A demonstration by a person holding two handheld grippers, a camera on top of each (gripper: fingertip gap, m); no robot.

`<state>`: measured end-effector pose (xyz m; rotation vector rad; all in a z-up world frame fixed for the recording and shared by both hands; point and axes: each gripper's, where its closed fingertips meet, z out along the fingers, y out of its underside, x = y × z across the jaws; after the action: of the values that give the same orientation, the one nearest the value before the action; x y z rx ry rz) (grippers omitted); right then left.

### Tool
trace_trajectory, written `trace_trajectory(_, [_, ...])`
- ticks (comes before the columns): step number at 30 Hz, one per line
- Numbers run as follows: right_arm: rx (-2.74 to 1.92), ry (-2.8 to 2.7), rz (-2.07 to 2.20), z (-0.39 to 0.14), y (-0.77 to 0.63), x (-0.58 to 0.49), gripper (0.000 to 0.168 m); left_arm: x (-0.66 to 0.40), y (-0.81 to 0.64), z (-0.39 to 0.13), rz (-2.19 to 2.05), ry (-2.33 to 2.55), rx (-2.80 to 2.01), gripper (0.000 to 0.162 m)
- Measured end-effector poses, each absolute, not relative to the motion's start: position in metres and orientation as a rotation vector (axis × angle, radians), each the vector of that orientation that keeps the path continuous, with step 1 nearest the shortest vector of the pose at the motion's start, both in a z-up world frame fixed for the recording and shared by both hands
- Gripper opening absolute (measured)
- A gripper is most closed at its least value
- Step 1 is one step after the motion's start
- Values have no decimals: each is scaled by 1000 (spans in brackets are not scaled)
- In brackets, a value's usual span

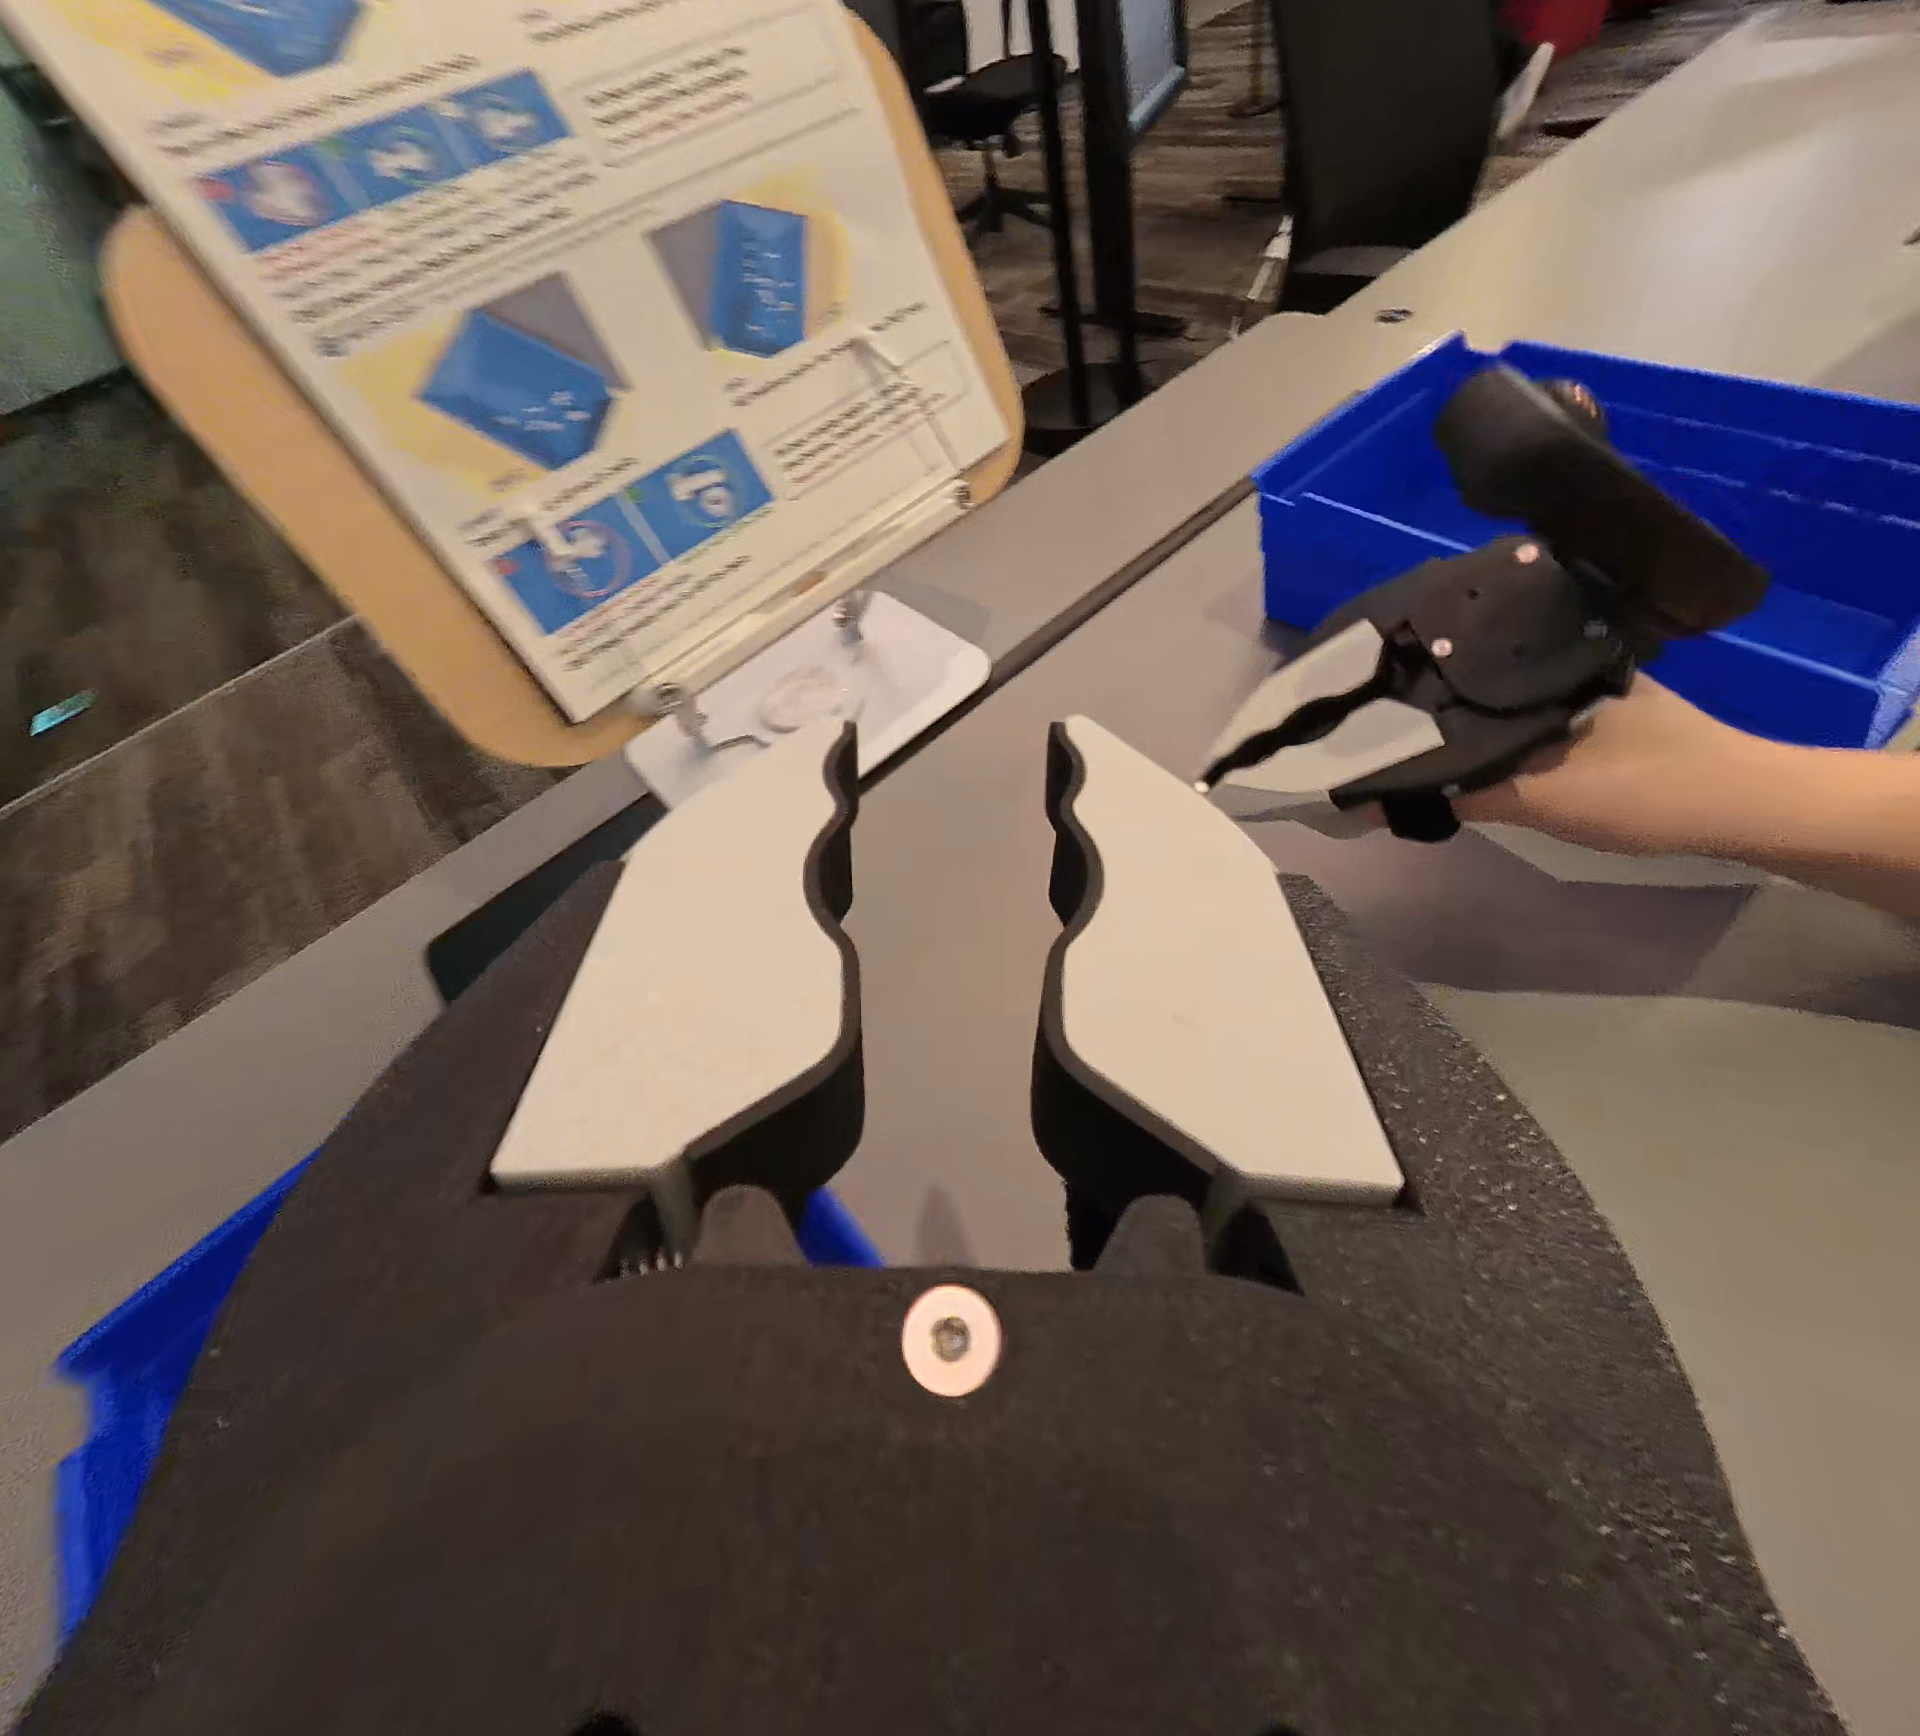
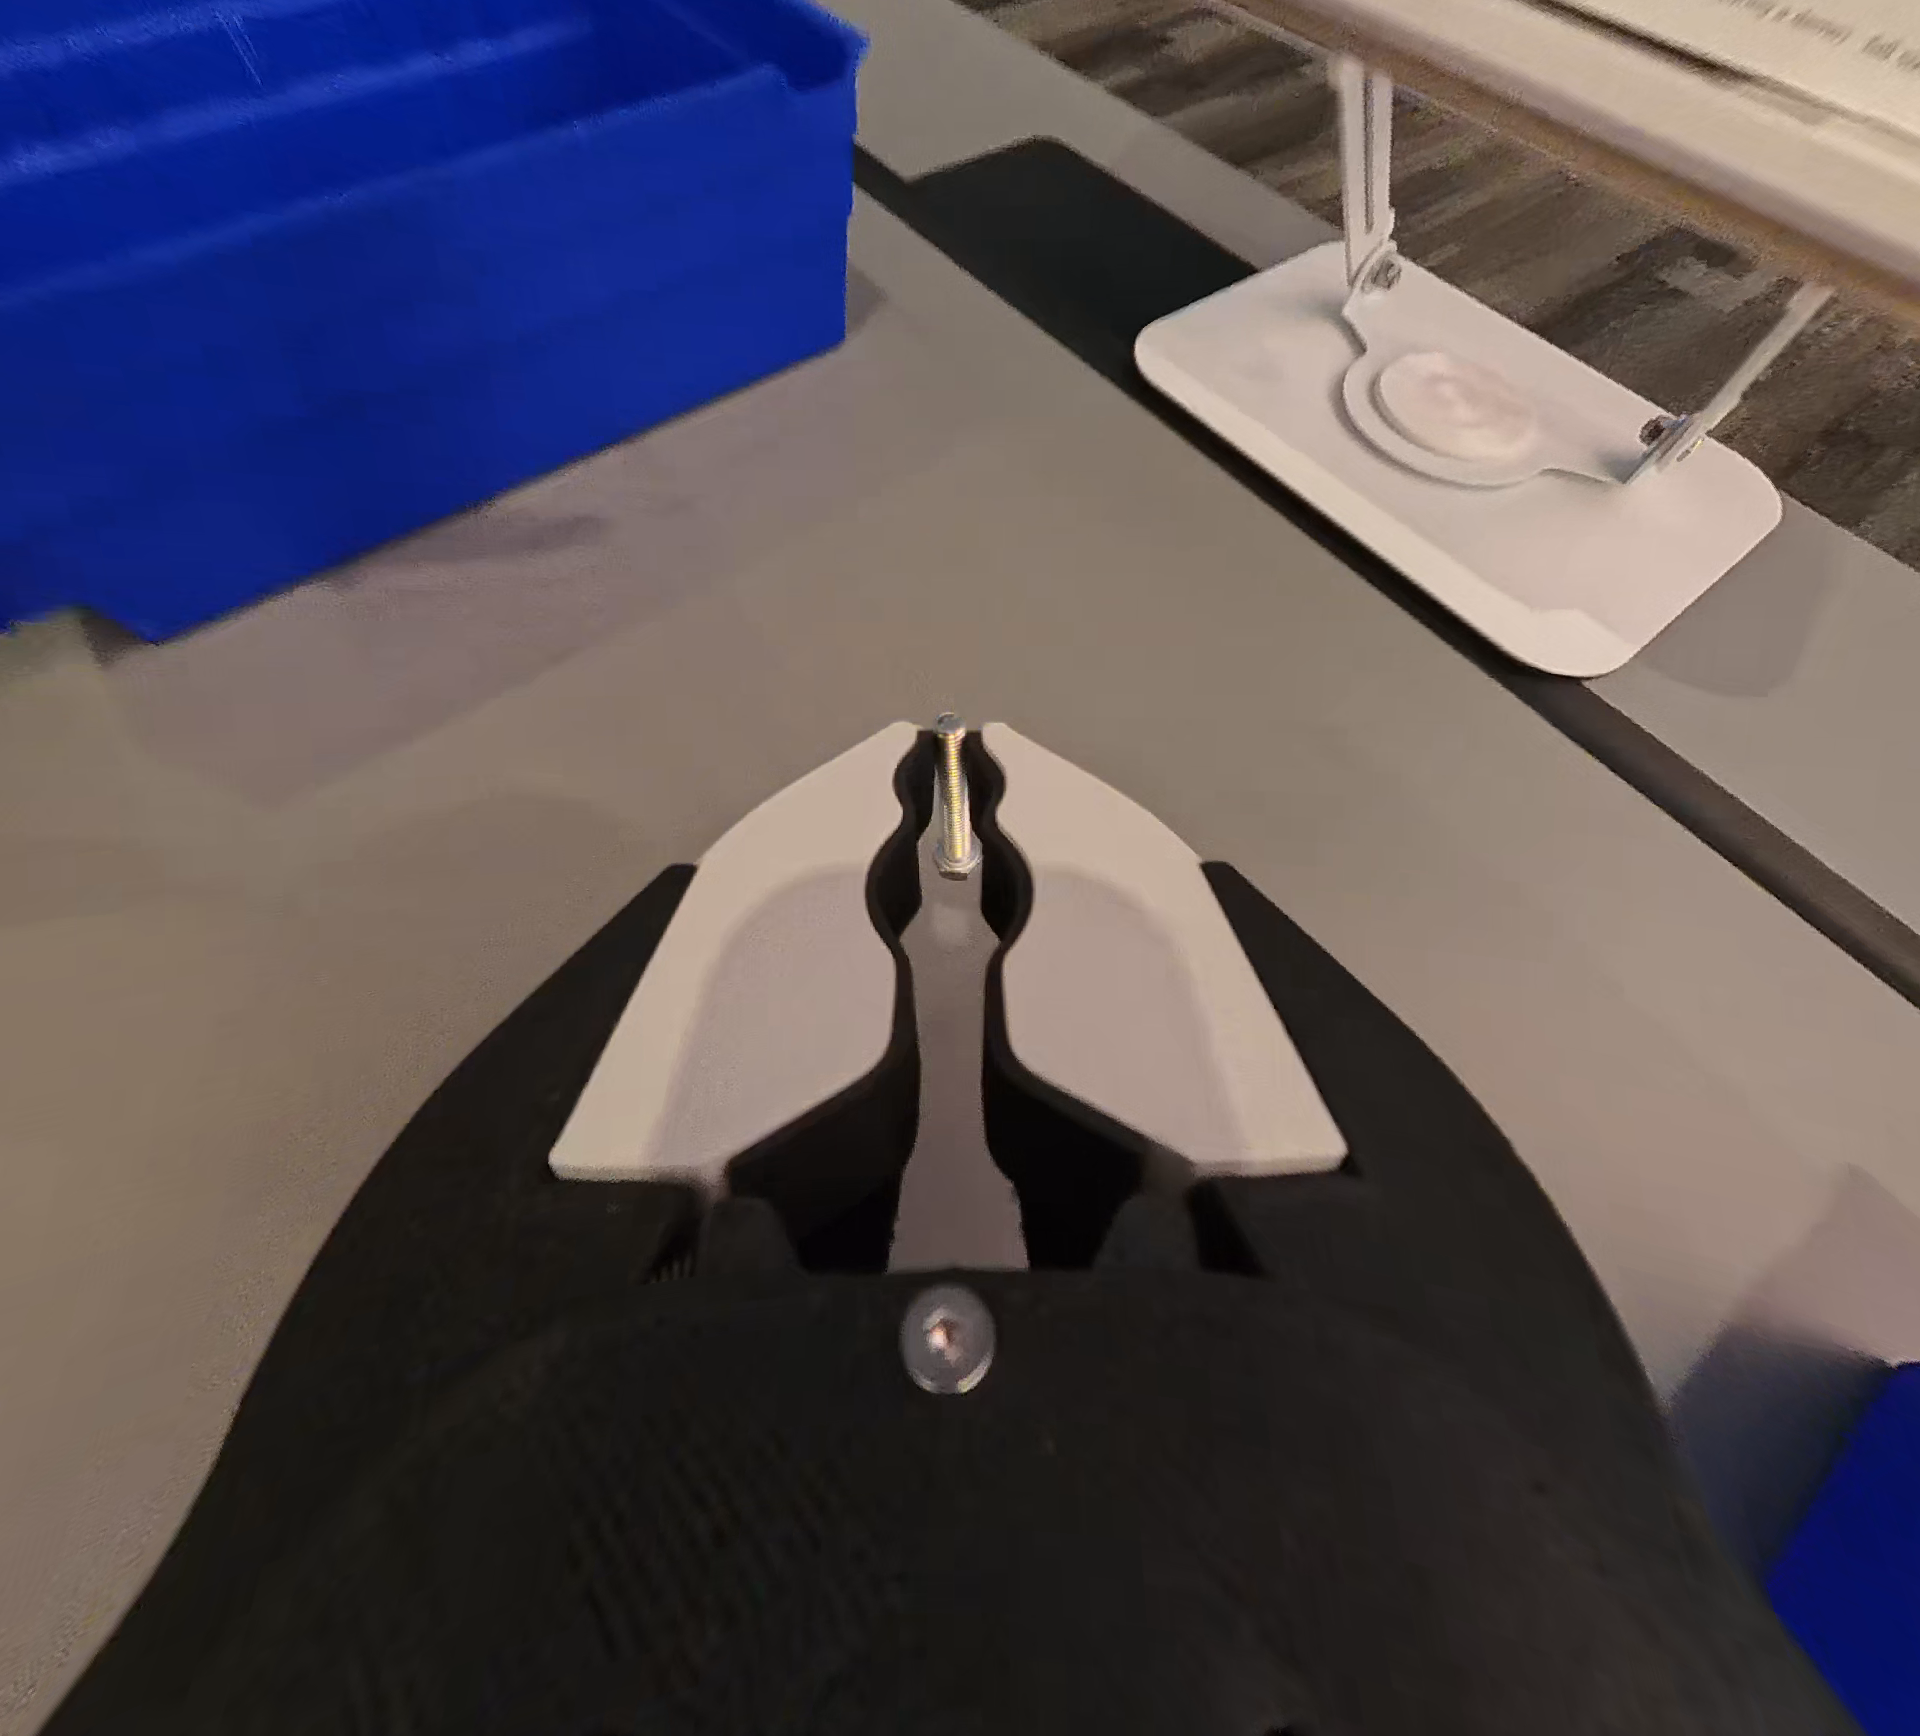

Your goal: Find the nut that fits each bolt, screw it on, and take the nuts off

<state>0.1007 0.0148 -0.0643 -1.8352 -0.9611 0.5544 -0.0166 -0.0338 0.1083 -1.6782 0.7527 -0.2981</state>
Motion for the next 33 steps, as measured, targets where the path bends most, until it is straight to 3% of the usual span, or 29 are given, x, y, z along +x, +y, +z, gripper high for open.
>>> trace_trajectory(12, [-1941,-957,651,-115,21,102,6,-95,-49,143,-300,563,-1663,32])
trace_trajectory(30, [-1975,-1064,587,-122,12,104,8,-131,-58,146,-265,513,-1685,32])
trace_trajectory(33, [-1996,-1063,586,-125,12,105,16,-134,-59,146,-265,508,-1693,32])
